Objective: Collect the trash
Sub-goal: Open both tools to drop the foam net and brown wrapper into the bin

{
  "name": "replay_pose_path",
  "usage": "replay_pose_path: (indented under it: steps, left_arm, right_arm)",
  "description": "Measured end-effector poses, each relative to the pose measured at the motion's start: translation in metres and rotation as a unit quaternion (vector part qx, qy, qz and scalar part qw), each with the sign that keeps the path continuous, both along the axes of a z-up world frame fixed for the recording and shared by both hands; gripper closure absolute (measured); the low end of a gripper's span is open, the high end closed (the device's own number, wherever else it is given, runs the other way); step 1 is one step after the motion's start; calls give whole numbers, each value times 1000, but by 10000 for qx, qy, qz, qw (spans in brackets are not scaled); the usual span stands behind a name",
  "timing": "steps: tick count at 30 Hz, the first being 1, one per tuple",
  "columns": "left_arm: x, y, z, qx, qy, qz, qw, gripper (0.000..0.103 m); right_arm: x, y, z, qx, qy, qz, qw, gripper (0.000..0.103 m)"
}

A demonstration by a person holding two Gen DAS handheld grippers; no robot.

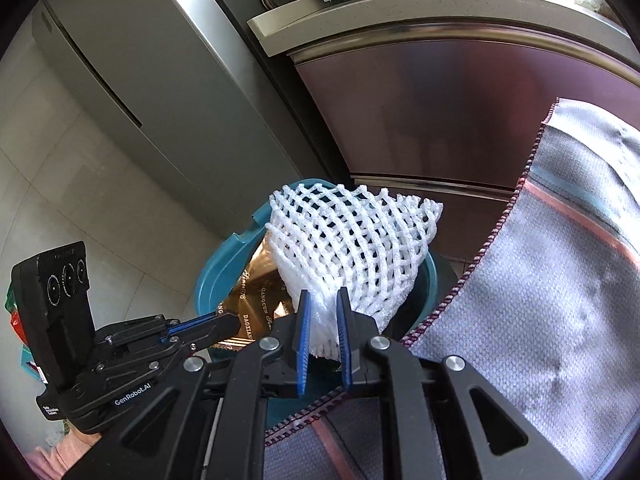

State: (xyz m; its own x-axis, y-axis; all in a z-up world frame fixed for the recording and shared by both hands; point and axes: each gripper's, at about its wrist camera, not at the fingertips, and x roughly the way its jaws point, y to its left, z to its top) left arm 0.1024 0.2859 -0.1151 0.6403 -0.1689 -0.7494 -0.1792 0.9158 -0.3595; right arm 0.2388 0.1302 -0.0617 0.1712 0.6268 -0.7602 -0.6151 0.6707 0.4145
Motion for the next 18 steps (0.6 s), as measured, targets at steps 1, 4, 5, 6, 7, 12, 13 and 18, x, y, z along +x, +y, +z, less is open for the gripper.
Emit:
replay_pose_path:
  steps: [1,4,5,6,7,12,13,18]
  left_arm:
    - [2,-1,-3,0,34,-9,10000,99]
    - [6,-3,-10,-5,128,-37,9999,98]
    - [8,-4,-12,-3,158,-32,9999,98]
    - [9,-4,-14,-6,177,-32,9998,98]
    - [10,-4,-16,0,202,-19,9998,98]
    - [14,-2,-26,12,330,18,9995,94]
    - [14,-3,-27,14,338,20,9994,94]
    - [14,-4,-28,99,341,30,9994,90]
  right_arm:
    - [-1,-1,0,-13,-5,-6,10000,91]
    - [-3,-1,-1,-64,-47,-5,10000,91]
    - [-3,0,-1,-92,-69,-3,9999,90]
    - [-3,2,-1,-112,-90,-4,9999,90]
    - [-3,2,-1,-119,-103,5,9999,89]
    - [-2,1,-1,-180,-152,-33,9997,86]
    - [-3,-1,-1,-179,-165,-48,9997,85]
    - [-3,-6,-1,-122,-152,-79,9998,82]
